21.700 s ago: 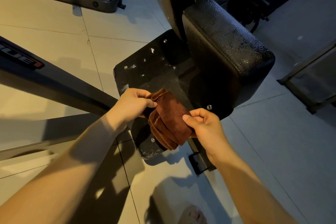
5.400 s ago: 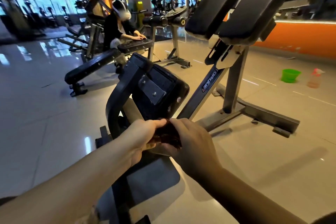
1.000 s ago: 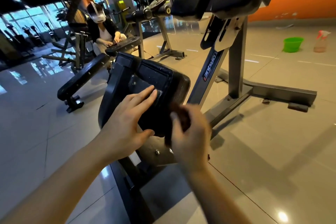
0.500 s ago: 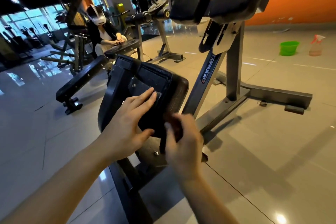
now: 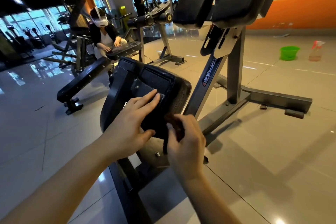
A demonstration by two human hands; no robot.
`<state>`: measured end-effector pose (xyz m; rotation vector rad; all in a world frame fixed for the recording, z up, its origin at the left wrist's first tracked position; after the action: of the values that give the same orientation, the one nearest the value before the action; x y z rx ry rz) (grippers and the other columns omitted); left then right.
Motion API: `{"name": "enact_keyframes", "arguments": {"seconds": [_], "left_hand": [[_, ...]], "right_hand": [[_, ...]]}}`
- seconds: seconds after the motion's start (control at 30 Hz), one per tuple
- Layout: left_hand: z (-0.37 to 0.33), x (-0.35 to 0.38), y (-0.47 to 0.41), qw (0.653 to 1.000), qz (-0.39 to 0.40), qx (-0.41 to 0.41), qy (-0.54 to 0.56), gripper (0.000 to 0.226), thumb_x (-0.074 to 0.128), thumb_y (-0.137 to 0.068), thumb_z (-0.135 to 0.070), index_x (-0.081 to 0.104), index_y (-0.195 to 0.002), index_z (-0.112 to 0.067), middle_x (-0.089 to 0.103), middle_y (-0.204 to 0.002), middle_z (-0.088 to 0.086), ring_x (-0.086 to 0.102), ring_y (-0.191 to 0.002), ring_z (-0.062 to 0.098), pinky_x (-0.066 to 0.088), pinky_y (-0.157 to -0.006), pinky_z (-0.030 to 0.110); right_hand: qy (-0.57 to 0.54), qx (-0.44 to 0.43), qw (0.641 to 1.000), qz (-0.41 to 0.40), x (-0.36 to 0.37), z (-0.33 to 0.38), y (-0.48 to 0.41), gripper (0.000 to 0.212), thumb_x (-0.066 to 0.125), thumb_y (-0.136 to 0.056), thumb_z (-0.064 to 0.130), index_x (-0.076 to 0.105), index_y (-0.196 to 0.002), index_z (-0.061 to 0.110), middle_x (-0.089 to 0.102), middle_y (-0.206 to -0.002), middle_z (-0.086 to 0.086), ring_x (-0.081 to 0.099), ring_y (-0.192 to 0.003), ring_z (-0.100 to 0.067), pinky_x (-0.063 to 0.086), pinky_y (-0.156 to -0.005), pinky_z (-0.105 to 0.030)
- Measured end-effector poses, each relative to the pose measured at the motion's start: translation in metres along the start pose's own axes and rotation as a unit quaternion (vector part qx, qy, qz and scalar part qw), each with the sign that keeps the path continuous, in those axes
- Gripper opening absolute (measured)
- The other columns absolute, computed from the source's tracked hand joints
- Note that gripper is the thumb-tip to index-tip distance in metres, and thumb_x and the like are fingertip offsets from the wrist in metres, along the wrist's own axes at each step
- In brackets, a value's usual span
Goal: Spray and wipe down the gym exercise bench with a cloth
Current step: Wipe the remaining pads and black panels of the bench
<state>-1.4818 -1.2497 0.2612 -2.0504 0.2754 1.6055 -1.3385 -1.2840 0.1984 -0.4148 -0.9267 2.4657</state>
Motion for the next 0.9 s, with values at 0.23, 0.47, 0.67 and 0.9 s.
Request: {"name": "enact_keyframes", "arguments": {"seconds": [0.23,0.47,0.67,0.9], "left_hand": [[-0.002,0.0,-0.002,1.0,0.014,0.003,-0.01,0.098,0.078,-0.088,-0.02,0.012,-0.159,-0.038,0.006,-0.156,-0.035,0.012,-0.137,-0.012,0.015,-0.103,0.005],[-0.002,-0.003,0.001,1.0,0.015,0.0,-0.006,0.099,0.077,-0.087,-0.017,0.014,-0.162,-0.035,0.008,-0.162,-0.031,0.016,-0.143,-0.005,0.017,-0.113,0.018],[-0.002,0.0,-0.001,1.0,0.018,-0.011,-0.015,0.099,0.077,-0.088,-0.019,0.012,-0.161,-0.035,0.009,-0.165,-0.025,0.014,-0.145,-0.003,0.017,-0.115,0.02],[-0.001,0.0,0.003,1.0,0.028,-0.006,-0.011,0.104,0.079,-0.086,-0.016,0.01,-0.16,-0.038,0.004,-0.161,-0.033,0.011,-0.142,-0.01,0.015,-0.114,0.019]], "right_hand": [[0.02,-0.003,0.999,-0.051,-0.022,0.003,-0.064,0.026,0.069,-0.094,0.018,0.064,-0.119,0.01,0.066,-0.11,-0.002,0.06,-0.101,-0.008,0.049,-0.086,-0.014],[-0.01,-0.031,0.999,0.031,0.002,0.012,-0.011,0.023,0.064,-0.095,0.022,0.063,-0.118,0.017,0.063,-0.109,0.005,0.06,-0.101,-0.004,0.056,-0.085,-0.026],[0.004,0.03,0.999,-0.045,-0.026,-0.002,-0.075,0.026,0.07,-0.095,0.017,0.062,-0.119,0.013,0.063,-0.111,0.005,0.053,-0.1,0.002,0.045,-0.085,-0.006],[-0.055,0.022,0.998,0.034,0.006,-0.005,0.004,0.021,0.071,-0.095,0.018,0.064,-0.114,0.018,0.062,-0.103,0.009,0.058,-0.096,0.001,0.047,-0.082,-0.012]]}}
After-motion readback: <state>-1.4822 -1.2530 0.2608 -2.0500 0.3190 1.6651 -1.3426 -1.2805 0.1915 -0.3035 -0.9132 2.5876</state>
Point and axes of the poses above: each hand's wrist, its own y-axis away from the middle knuckle, its own x-axis out of the palm, z = x × y, the point moved 8 cm from there along -y, towards the middle knuckle
